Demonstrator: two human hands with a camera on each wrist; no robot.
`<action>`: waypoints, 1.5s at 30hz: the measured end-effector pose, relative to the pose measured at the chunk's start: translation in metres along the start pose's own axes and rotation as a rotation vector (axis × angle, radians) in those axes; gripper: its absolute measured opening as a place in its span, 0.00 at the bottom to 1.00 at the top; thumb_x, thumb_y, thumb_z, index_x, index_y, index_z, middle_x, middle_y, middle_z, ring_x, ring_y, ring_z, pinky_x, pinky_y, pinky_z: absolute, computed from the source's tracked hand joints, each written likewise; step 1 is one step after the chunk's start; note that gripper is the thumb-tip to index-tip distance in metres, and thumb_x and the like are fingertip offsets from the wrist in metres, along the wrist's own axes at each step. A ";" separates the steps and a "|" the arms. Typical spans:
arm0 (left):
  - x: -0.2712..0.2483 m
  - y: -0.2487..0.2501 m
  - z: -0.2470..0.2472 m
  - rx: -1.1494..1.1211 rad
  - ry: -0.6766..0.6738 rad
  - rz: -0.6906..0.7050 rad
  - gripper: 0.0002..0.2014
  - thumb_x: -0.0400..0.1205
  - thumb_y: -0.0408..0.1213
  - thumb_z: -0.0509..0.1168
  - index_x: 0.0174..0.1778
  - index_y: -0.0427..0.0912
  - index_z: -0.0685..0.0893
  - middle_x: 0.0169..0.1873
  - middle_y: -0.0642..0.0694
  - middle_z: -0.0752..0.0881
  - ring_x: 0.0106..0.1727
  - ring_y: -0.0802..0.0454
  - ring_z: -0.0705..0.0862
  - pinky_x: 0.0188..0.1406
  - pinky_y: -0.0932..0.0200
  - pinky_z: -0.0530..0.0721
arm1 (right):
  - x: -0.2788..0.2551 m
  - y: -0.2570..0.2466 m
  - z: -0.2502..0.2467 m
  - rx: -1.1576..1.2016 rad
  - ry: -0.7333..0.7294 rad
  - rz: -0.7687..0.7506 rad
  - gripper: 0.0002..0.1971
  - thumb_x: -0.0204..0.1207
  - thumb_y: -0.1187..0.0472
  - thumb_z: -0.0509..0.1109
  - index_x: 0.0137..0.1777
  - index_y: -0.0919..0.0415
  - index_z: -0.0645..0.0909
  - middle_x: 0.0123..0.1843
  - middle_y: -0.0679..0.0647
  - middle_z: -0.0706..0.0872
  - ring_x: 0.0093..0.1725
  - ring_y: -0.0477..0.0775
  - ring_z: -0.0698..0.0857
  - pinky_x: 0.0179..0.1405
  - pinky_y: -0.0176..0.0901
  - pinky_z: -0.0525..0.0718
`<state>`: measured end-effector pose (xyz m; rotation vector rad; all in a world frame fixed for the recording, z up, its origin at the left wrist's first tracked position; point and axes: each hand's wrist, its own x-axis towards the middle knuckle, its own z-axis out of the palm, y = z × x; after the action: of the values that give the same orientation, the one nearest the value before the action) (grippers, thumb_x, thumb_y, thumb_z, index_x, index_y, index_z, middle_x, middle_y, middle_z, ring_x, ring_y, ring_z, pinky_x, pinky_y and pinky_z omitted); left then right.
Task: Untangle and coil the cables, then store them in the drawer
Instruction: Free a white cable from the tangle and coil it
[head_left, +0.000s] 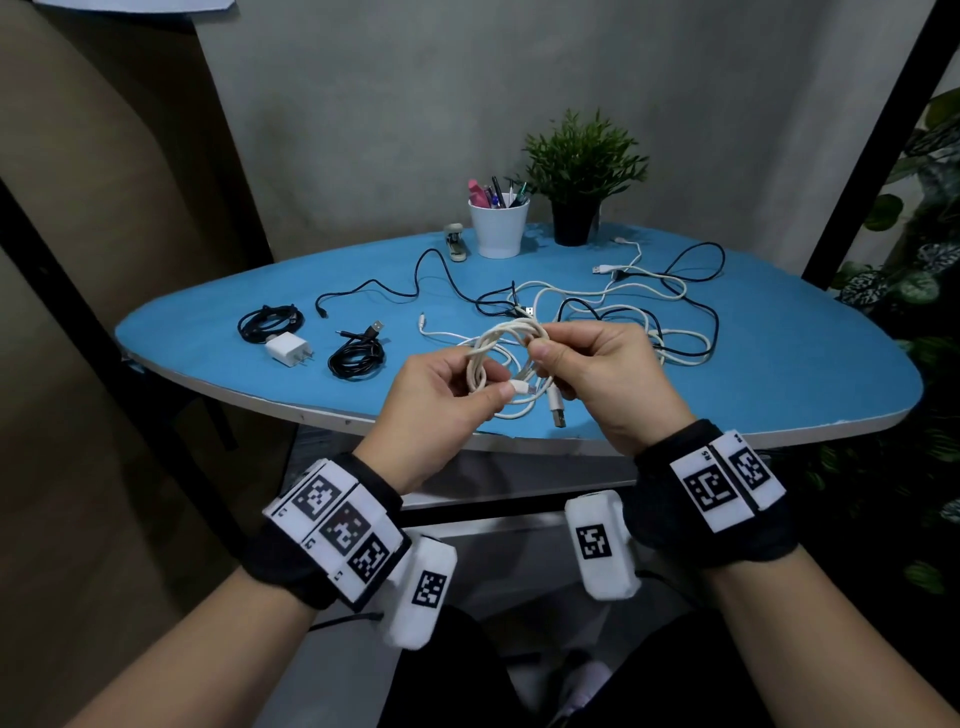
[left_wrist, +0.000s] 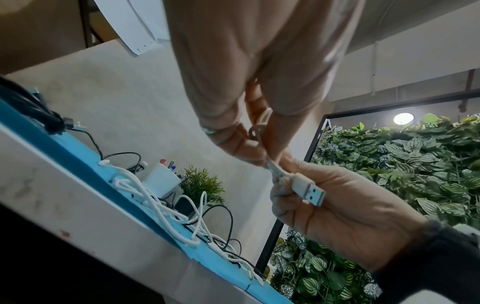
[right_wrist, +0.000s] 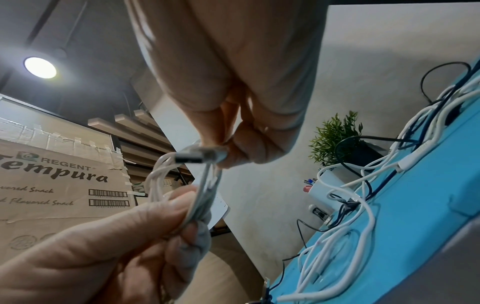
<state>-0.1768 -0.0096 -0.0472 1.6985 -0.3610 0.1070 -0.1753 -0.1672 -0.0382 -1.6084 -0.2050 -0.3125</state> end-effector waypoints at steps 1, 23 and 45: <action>0.001 -0.001 0.000 0.012 0.006 -0.007 0.03 0.73 0.27 0.74 0.38 0.35 0.86 0.32 0.43 0.84 0.35 0.53 0.81 0.41 0.59 0.82 | 0.000 0.000 0.001 0.004 -0.004 0.006 0.07 0.75 0.71 0.70 0.47 0.62 0.87 0.27 0.51 0.83 0.24 0.42 0.75 0.24 0.33 0.74; -0.010 -0.009 0.018 -0.243 -0.182 -0.055 0.13 0.79 0.17 0.60 0.47 0.41 0.75 0.31 0.42 0.78 0.25 0.58 0.82 0.30 0.67 0.84 | 0.010 0.001 -0.004 0.097 0.105 0.036 0.05 0.76 0.70 0.69 0.43 0.62 0.85 0.31 0.55 0.81 0.24 0.46 0.76 0.23 0.35 0.75; 0.000 -0.006 0.019 -0.332 0.099 -0.064 0.17 0.86 0.44 0.53 0.36 0.41 0.79 0.23 0.57 0.77 0.30 0.59 0.74 0.36 0.67 0.75 | 0.000 0.005 0.003 -0.027 -0.053 0.012 0.05 0.74 0.70 0.72 0.43 0.61 0.86 0.29 0.51 0.83 0.26 0.42 0.77 0.27 0.32 0.76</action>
<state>-0.1777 -0.0270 -0.0562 1.3700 -0.2357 0.0787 -0.1735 -0.1642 -0.0435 -1.6448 -0.2326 -0.2644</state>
